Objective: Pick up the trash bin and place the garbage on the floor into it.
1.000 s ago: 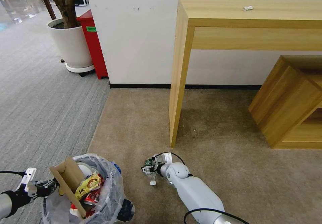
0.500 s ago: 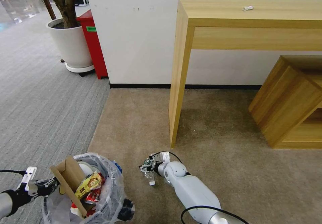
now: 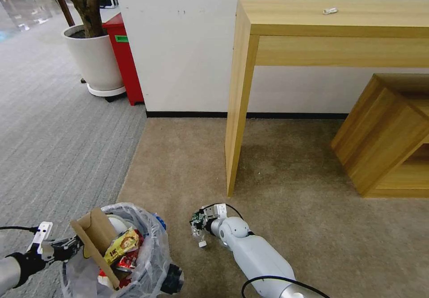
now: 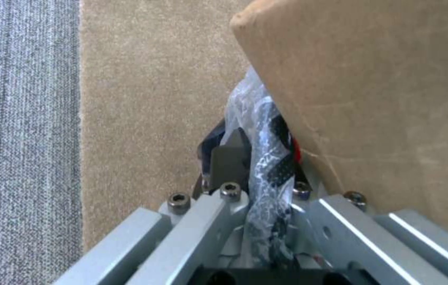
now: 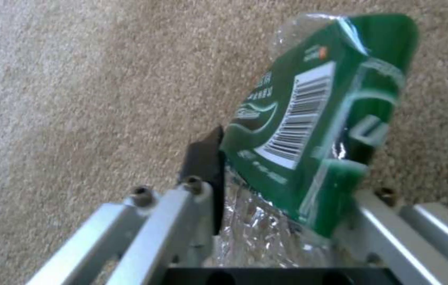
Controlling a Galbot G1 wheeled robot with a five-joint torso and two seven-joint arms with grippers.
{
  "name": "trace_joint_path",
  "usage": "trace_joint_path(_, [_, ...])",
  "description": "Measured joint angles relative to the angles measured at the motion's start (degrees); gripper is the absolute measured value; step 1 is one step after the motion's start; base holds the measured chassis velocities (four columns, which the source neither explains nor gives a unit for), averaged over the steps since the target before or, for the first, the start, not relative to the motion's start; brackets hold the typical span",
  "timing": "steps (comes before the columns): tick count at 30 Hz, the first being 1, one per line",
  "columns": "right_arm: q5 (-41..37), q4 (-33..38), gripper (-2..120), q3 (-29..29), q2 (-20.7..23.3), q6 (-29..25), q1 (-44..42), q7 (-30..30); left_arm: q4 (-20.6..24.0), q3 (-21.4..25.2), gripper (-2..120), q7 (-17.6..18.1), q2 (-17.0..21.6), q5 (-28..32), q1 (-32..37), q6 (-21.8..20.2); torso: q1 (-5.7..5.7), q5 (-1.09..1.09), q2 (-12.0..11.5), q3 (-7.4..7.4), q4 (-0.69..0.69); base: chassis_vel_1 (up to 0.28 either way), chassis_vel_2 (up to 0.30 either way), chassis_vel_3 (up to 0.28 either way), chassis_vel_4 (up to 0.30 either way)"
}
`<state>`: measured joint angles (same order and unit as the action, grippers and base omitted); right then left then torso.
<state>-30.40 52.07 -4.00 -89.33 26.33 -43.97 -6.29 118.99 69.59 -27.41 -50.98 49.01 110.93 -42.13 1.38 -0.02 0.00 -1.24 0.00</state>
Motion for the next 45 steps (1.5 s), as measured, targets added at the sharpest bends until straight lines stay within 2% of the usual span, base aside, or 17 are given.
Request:
trace_joint_path(6, [0.53, 0.71, 0, 0.56, 0.14, -1.15, -0.05, 0.14, 0.09, -0.17, 0, 0.14, 0.20, 0.05, -0.36, 0.00, 0.00, 0.00, 0.00, 0.00, 0.01, 0.000, 0.000, 0.000, 0.000])
trace_joint_path(15, [1.06, 6.26, 0, 2.02, 2.98, -2.44, -0.76, -0.16, -0.33, -1.67, 0, 0.80, 1.82, 0.60, -2.21, 0.00, 0.00, -0.01, 0.00, 0.00, -0.01, 0.000, 0.000, 0.000, 0.000])
trace_joint_path(22, [1.88, 14.13, 0, 3.73, 5.61, -4.18, -0.75, -1.43, -1.53, -3.89, 0, 2.06, 4.98, 1.70, -5.73, 0.00, 0.00, 0.01, 0.00, -0.01, 0.00, 0.000, 0.000, 0.000, 0.000])
trace_joint_path(24, [1.21, 20.62, 0, 4.06, 7.89, -4.36, -0.02, -2.62, -2.79, -6.73, 0, 3.96, 6.99, 3.39, -9.86, -0.01, 0.00, 0.01, 0.00, 0.00, 0.00, 0.000, 0.000, 0.000, 0.000])
trace_joint_path(25, [1.21, 20.62, 0, 4.06, 7.89, -4.36, -0.02, -2.62, -2.79, -6.73, 0, 3.96, 6.99, 3.39, -9.86, -0.01, 0.00, 0.01, 0.00, 0.00, 0.00, 0.000, 0.000, 0.000, 0.000])
trace_joint_path(28, [-0.60, 28.37, 0, 4.15, 10.96, -4.28, 1.47, -4.12, -4.43, -10.83, 0, 6.34, 9.86, 5.30, -15.09, -0.01, 0.00, -0.01, 0.00, -0.01, -0.02, 0.000, 0.000, 0.000, 0.000])
trace_joint_path(29, [-0.60, 28.37, 0, 4.15, 10.96, -4.28, 1.47, -4.12, -4.43, -10.83, 0, 6.34, 9.86, 5.30, -15.09, -0.01, 0.00, -0.01, 0.00, -0.01, -0.02, 0.000, 0.000, 0.000, 0.000])
trace_joint_path(32, [-1.90, 34.16, 0, 4.69, 13.25, -4.31, 4.27, -6.70, -6.64, -15.36, 0, 8.24, 13.35, 6.97, -19.53, -0.01, 0.01, -0.01, 0.00, -0.01, -0.01, 0.000, 0.000, 0.000, 0.000])
trace_joint_path(37, [-3.41, 38.56, 0, 4.43, 14.23, -4.38, 8.70, -9.85, -9.32, -19.91, 0, 9.47, 16.85, 8.72, -24.53, -0.01, 0.00, -0.01, 0.00, -0.01, -0.01, 0.000, 0.000, 0.000, 0.000])
trace_joint_path(42, [-4.66, 40.62, 0, 2.97, 14.02, -3.88, 11.02, -11.07, -10.54, -22.86, 0, 9.98, 18.78, 9.75, -27.49, -0.01, 0.00, 0.00, 0.00, 0.00, 0.01, 0.000, 0.000, 0.000, 0.000])
trace_joint_path(45, [-5.57, 42.12, 0, 1.10, 13.48, -2.97, 12.64, -11.63, -11.22, -26.18, 0, 10.41, 19.95, 10.41, -30.59, -0.01, 0.01, 0.00, 0.00, -0.01, 0.01, 0.000, 0.000, 0.000, 0.000])
